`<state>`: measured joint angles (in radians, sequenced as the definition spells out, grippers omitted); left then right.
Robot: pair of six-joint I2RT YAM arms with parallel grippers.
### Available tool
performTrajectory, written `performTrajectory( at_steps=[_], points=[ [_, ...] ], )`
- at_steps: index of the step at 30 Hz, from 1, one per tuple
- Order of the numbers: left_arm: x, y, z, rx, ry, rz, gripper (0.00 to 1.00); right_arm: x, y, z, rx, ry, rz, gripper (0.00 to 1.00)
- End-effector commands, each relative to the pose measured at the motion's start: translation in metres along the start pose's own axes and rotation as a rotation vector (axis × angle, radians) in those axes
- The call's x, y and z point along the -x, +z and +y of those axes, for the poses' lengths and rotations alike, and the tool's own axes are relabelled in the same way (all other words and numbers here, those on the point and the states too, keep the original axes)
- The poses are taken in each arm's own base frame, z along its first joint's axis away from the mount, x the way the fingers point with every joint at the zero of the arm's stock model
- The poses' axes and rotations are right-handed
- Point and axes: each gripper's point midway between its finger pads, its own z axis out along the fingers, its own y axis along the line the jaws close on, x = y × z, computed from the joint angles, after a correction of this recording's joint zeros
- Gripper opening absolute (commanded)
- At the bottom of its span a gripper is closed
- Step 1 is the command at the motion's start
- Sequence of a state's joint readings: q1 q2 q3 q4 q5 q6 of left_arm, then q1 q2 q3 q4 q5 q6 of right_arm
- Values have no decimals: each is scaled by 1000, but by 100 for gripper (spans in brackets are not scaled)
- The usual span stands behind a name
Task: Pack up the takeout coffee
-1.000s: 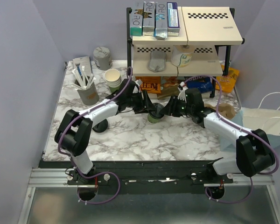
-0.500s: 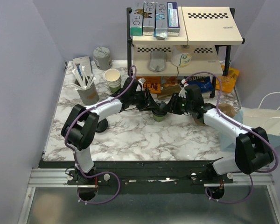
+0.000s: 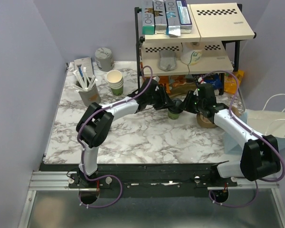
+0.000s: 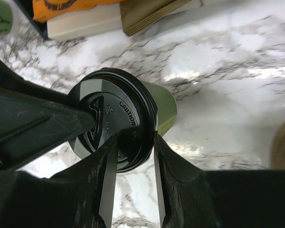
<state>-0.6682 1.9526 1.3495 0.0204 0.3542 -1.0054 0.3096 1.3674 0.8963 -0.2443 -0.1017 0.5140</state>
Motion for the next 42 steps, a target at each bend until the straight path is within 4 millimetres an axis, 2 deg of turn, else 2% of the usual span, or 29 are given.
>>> performTrajectory(
  at_steps=[1,3,5,9,14,19,27,36,38,40,41,42],
  points=[
    [-33,41,-18,-47,79,81,55,-10,0,-55,-173,-8,30,41],
    [-28,50,-25,-48,95,62,55,1,-4,-67,-194,1,5,42],
    [-22,54,-26,-31,90,49,55,5,-6,-70,-193,7,-2,42],
    [-19,47,-25,-24,94,21,58,1,-7,-60,-125,17,12,44],
    [-17,39,-22,2,107,-1,64,-8,-6,-60,-110,19,29,48],
    [-11,29,-24,12,131,-35,77,-1,-16,-54,-93,16,-5,58],
    [-2,2,-40,12,183,-81,99,21,-34,-40,-63,8,-68,67],
    [7,-27,-50,32,226,-131,99,37,-47,-31,-47,-17,-110,72],
    [5,-32,-49,40,231,-127,99,45,-58,-27,-44,-37,-147,74],
    [5,-44,-54,38,241,-133,99,48,-69,-34,-89,-41,-174,76],
    [2,-48,-50,48,242,-129,99,52,-80,-35,-101,-44,-207,77],
    [3,-60,-57,36,255,-143,99,50,-85,-39,-120,-50,-219,77]
  ],
)
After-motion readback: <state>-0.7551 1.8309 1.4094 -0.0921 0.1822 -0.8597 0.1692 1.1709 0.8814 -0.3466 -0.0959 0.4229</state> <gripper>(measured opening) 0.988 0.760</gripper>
